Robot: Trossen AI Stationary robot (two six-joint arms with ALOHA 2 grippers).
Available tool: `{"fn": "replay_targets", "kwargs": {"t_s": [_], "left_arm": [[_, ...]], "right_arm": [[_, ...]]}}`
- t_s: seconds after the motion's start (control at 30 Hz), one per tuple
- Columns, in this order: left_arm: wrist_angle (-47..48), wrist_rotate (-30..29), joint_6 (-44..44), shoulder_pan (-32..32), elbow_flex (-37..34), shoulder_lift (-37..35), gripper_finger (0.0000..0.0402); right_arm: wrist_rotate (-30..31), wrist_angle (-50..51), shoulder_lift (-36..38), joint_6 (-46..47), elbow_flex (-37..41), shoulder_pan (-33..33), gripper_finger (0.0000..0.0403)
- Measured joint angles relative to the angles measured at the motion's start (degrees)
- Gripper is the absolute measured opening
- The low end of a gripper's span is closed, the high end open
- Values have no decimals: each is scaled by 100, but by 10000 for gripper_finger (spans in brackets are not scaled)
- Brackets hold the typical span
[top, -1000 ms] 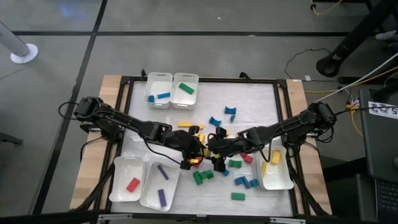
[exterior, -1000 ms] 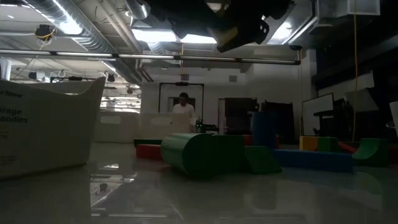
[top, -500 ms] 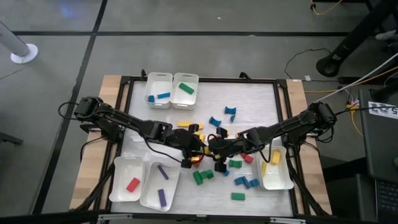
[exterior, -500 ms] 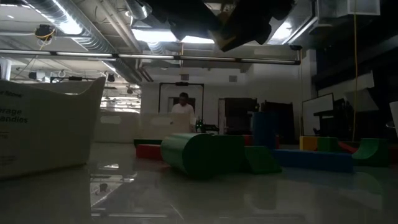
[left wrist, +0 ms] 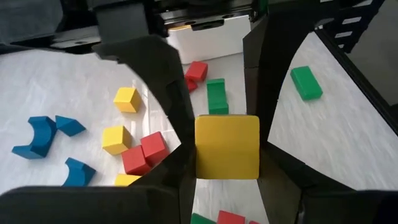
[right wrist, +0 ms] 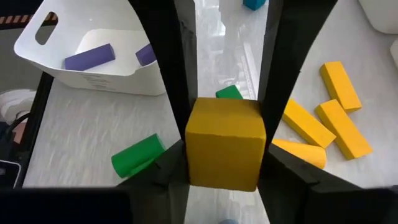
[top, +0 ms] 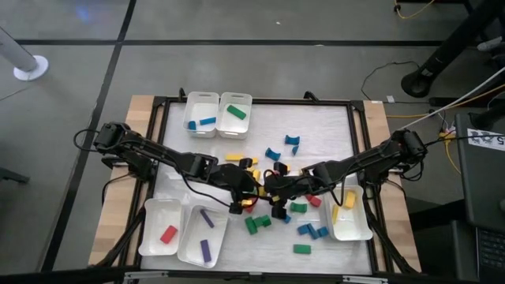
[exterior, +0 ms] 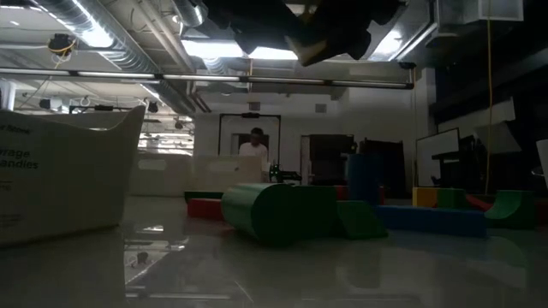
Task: Sort blocks
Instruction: Put the yellow block into the bottom right white bin
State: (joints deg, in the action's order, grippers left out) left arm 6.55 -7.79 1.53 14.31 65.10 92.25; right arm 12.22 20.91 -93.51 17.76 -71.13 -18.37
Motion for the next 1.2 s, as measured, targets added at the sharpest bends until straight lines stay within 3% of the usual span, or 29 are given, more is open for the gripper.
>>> {"fn": "replay_targets", "kwargs": {"t_s": [0.1,0.4,0.57,0.8,0.97,1.2], "left_arm": [[2,-7,-12,0,0,0,142],[-7,-107,-8,7,0,0,181],[104,-206,-295,0,0,0,204],[483,-208,-265,-7,2,0,216],[635,-210,-288,-9,2,0,217],[668,-210,-302,-9,2,0,217]], "right_arm": [[-22,-1,0,2,0,0,131],[-277,31,0,238,-5,4,135],[-282,657,70,662,-10,4,143],[-757,2156,352,1563,-11,4,137],[-1491,3761,476,2403,-13,-2,141],[-1865,5670,561,3174,-11,-459,139]]}}
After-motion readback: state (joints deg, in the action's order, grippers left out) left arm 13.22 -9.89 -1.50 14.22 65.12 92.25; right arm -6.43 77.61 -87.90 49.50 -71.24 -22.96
